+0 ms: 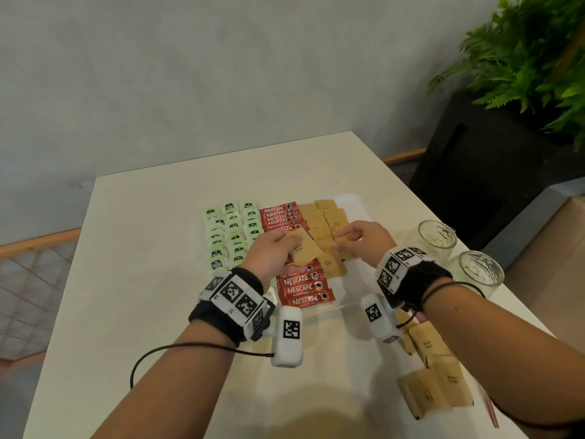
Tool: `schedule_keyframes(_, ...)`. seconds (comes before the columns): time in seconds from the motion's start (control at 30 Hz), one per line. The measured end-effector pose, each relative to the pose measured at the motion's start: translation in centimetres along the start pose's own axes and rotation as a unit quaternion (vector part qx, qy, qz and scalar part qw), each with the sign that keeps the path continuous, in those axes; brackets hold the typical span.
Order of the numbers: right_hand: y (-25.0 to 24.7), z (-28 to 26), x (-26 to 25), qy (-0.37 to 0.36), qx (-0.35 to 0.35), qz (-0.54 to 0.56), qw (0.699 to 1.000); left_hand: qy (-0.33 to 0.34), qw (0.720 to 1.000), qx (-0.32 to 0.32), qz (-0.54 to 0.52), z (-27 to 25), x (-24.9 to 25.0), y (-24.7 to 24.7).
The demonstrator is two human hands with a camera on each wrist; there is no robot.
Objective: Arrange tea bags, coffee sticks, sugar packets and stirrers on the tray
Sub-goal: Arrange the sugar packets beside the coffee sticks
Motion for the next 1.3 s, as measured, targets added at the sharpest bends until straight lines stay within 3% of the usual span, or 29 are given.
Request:
schedule_keyframes(0.1, -0.3, -1.6, -1.0, -0.025, -0.046, 0.103, 0.993, 0.023, 1.000, 0.002, 0.012, -0.1, 0.3, 1.6)
schedule_keyframes(0.23, -0.3, -3.5, -2.5, -0.065, -0.135, 0.061, 0.987, 0.073, 0.995, 0.022, 0.066, -0.2, 1.0, 4.2)
schedule_keyframes(0.43, -2.8, -3.8, -2.1, -0.097, -0.137, 0.073, 0.983, 0.123, 0.983, 0.050, 0.125, 0.5, 1.7, 6.5)
schedule_keyframes(0.57, -3.6, -3.0, -0.3, -0.072, -0.125, 0.087, 0.986, 0.138, 0.971, 0.086, 0.175, 1.2, 2.4, 6.1)
schedule_keyframes(0.63, -3.9, -2.4, 0.8, -0.042, -0.111, 0.097, 0.988, 0.141, 0.950, 0.116, 0.254, 1.7, 2.6, 5.3)
schedule_keyframes(0.7, -3.9, -1.8, 2.1, -0.005, -0.100, 0.080, 0.992, 0.120, 0.909, 0.138, 0.375, 2.4, 2.7, 4.9)
schedule_keyframes(0.83, -3.3, -0.6, 5.0, 0.089, -0.072, 0.034, 0.993, 0.067, 0.738, 0.167, 0.650, 3.3, 2.1, 6.2)
schedule_keyframes(0.9, -2.8, -0.2, 5.8, 0.116, -0.066, 0.044, 0.990, 0.035, 0.688, 0.149, 0.709, 4.0, 1.3, 6.9)
schedule_keyframes(1.0, -2.5, 0.5, 6.0, 0.117, -0.063, 0.023, 0.991, -0.002, 0.652, 0.117, 0.749, 5.0, 0.3, 7.4)
schedule_keyframes(1.3, -2.2, 0.7, 4.7, 0.096, -0.087, -0.088, 0.988, -0.014, 0.635, 0.080, 0.768, 5.0, 0.0, 8.4)
Point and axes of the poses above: each hand's wrist, its own z-axis towards the middle knuckle, its own y-axis out of the palm, x = y × z, the point moved 6 cm from there along z, towards the middle knuckle, and after that the axes turned 8 degrees about -x, right-handed, at the moved point
